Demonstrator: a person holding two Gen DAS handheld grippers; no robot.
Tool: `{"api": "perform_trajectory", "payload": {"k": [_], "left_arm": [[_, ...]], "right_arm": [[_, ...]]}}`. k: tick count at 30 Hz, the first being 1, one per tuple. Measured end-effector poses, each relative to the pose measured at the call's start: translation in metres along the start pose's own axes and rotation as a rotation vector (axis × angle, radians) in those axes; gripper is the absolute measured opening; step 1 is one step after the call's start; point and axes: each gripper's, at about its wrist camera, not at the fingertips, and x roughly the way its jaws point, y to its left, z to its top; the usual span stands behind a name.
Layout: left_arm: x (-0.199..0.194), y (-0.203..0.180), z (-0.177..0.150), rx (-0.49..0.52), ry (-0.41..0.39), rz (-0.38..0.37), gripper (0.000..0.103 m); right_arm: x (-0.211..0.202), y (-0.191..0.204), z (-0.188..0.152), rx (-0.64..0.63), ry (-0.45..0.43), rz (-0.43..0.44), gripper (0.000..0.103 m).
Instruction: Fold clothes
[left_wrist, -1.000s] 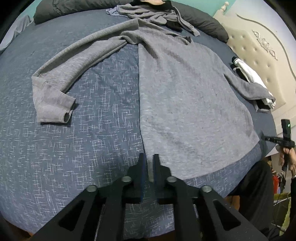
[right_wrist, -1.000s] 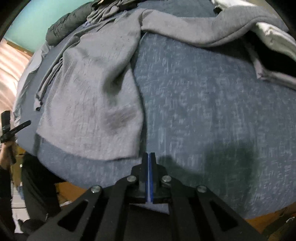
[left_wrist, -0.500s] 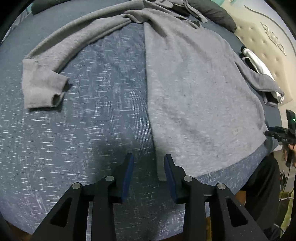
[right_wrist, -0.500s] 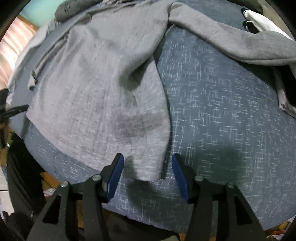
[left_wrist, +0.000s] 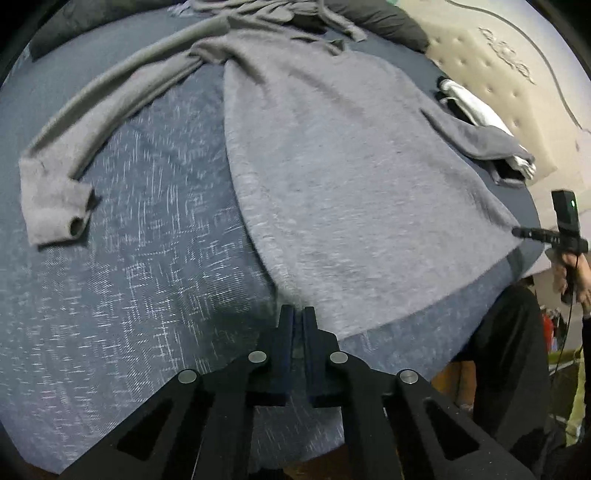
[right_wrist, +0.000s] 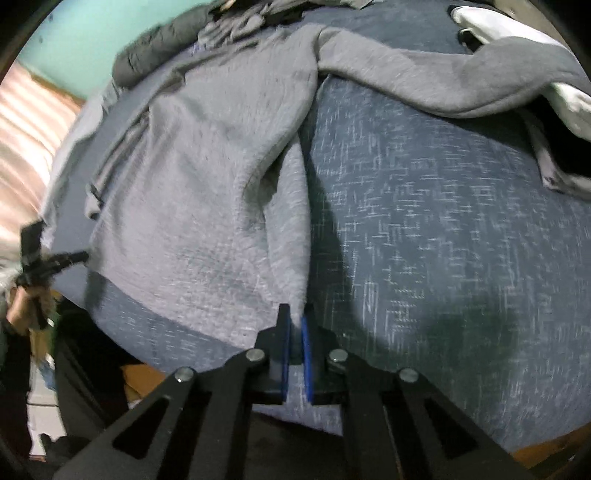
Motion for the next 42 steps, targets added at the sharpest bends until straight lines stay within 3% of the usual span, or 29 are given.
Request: {"api": "perform_trajectory", "payload": {"k": [5,9,19,22,23,24,27,31,34,42], "left_arm": [[-0.033,-0.014,-0.01,0.044,-0.032,-0.007,0.004],[-0.049,-0.019,-0.018,0.064,-0.038,-0.02,0.004],[-0.02,-0.008,-0.033,0.017,0.034,0.003,0.006],[-0.024,-0.007,-0.03,0.0,0.033,0.03,0.006],[-0.027,-0.005,-0.024,0.002,0.023,0.039,0.006],[-0.03,-0.003,-0.019,0.003,0.013,0.049,0.006],[-0.039,0.001,-0.002,0.006,-0.018,0.078,0.007],[-0.047,0.007,0.038,-0.009,-0.089,0.074,0.023],[-0.049,0.013,0.071,-0.024,-0.135,0.067,0.025],[-0.022,0.038,0.175,-0.027,-0.173,0.09,0.026]], "right_arm": [[-0.03,-0.017,-0.022,0.102,-0.06,0.098,0.005],[-0.034,-0.03,-0.038,0.136,-0.048,0.07,0.005],[0.009,-0.019,-0.044,0.071,0.06,0.034,0.007],[0.004,-0.02,-0.033,0.077,0.045,0.01,0.031],[-0.002,-0.021,-0.03,0.073,0.02,0.012,0.042],[-0.009,-0.021,-0.027,0.069,-0.005,0.014,0.045],[-0.029,-0.015,-0.005,0.044,-0.093,-0.02,0.046],[-0.047,-0.009,0.031,0.031,-0.206,-0.036,0.046],[-0.054,-0.011,0.065,0.031,-0.267,-0.023,0.056],[-0.025,-0.016,0.16,0.031,-0.295,-0.077,0.056]]}}
